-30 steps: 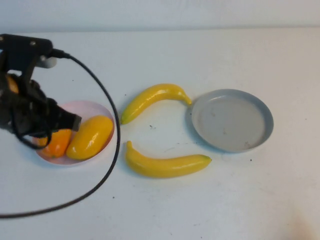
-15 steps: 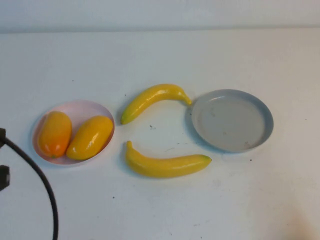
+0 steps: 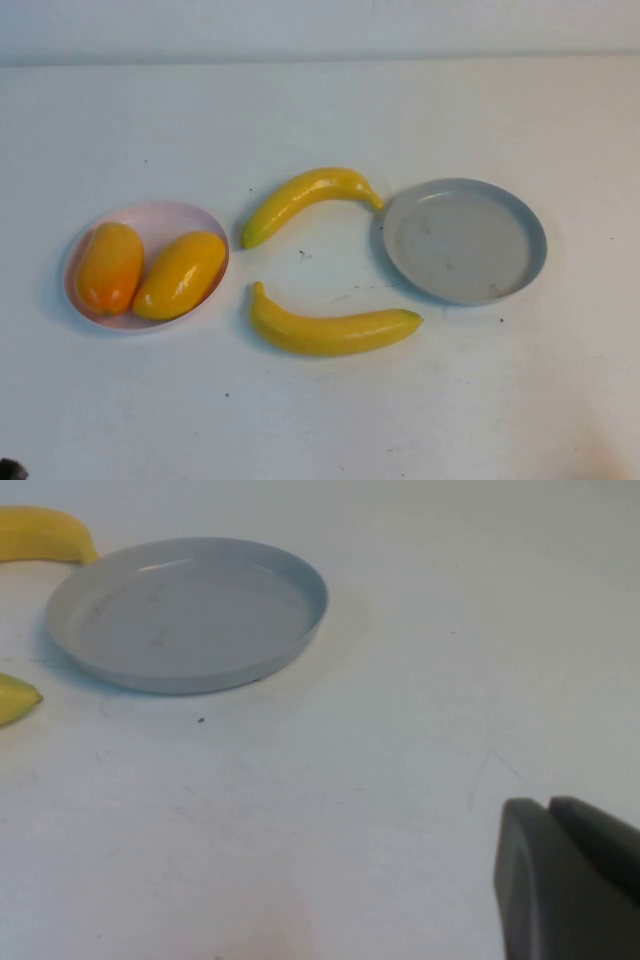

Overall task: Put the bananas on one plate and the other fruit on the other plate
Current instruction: Put another type of fruit in the right plate

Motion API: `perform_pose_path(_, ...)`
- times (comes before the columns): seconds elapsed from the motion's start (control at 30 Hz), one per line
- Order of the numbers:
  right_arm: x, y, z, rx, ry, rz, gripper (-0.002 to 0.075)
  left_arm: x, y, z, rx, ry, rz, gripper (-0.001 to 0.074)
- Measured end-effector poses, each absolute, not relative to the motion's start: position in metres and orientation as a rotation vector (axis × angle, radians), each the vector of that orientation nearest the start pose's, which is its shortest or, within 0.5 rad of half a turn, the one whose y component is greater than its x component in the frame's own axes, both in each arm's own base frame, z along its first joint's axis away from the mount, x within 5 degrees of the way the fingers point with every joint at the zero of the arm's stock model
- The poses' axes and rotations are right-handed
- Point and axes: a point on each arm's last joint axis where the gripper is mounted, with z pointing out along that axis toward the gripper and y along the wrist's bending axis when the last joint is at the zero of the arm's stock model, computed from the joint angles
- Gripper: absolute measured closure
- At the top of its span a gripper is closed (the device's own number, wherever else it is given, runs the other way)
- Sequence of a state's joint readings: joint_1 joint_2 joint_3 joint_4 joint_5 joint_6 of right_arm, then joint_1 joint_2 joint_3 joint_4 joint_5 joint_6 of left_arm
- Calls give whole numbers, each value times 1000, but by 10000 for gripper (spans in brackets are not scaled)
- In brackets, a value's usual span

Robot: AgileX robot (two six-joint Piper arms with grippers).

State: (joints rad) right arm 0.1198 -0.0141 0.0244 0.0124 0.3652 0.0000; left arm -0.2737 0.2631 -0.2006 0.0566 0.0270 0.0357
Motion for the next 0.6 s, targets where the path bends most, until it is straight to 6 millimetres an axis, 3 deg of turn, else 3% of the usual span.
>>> perform_pose_path(0.13,52,7,173,-104,1857,95,743,61,-11,244,177,1428,-88,733)
perform_pose_path(0.3,52,7,173,-104,1857,95,743,55,-8,217,132,1419,-68,733)
perform_pose_path(0.6,52,7,173,-104,1857,95,743,55,-6,185,145,1709,-42,733)
